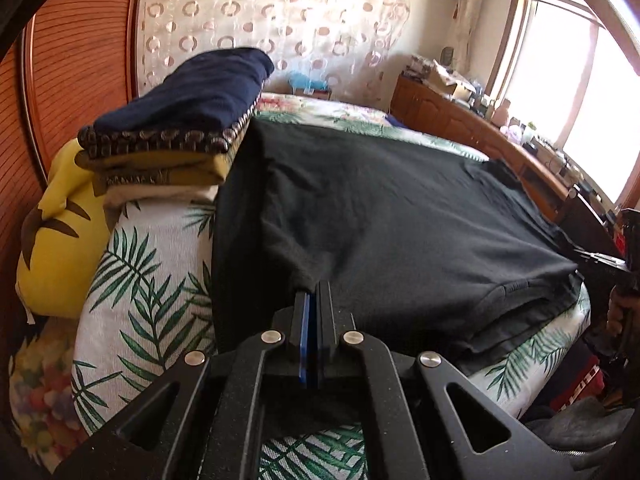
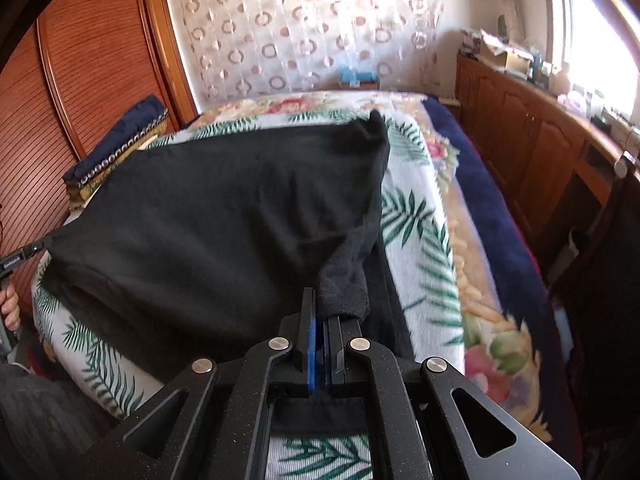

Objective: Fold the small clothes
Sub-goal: 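Open both grippers to release the fold, then move the left gripper to the shirt's side edge and grasp it, then lift the gripped edge with the left gripper and fold it over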

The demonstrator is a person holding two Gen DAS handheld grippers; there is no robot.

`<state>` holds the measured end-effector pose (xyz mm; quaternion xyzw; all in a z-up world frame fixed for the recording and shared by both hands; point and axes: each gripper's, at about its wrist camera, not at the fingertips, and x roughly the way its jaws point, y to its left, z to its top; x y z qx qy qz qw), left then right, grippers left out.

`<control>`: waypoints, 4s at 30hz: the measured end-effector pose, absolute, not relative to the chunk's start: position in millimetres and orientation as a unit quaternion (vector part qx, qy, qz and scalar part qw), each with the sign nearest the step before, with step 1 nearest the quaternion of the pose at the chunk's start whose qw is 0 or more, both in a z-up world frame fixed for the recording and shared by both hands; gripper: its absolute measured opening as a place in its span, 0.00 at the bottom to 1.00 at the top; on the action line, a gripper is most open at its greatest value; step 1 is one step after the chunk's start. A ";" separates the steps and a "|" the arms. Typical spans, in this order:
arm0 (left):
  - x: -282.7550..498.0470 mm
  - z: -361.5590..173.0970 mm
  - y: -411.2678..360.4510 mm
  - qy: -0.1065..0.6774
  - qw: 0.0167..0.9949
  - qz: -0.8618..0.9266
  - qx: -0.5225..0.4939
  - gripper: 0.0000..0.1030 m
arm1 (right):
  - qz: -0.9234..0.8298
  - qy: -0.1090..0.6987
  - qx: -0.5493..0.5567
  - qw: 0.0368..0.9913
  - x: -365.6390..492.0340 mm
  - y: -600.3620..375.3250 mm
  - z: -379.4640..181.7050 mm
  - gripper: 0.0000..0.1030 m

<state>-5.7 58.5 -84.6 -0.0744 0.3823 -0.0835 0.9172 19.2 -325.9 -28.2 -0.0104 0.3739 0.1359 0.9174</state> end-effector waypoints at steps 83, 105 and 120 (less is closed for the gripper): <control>23.1 -99.1 70.7 0.405 0.905 -0.091 -0.094 0.08 | 0.115 0.343 -0.069 0.930 30.3 -251.6 -66.5 0.64; 68.4 14.8 -61.0 0.287 0.912 -0.287 -0.065 0.05 | 0.098 0.328 -0.059 0.938 24.0 -286.0 -46.0 0.65; 85.2 59.8 -161.6 0.263 0.885 -0.385 -0.008 0.05 | 0.075 0.306 -0.024 0.949 14.2 -318.7 -37.7 0.65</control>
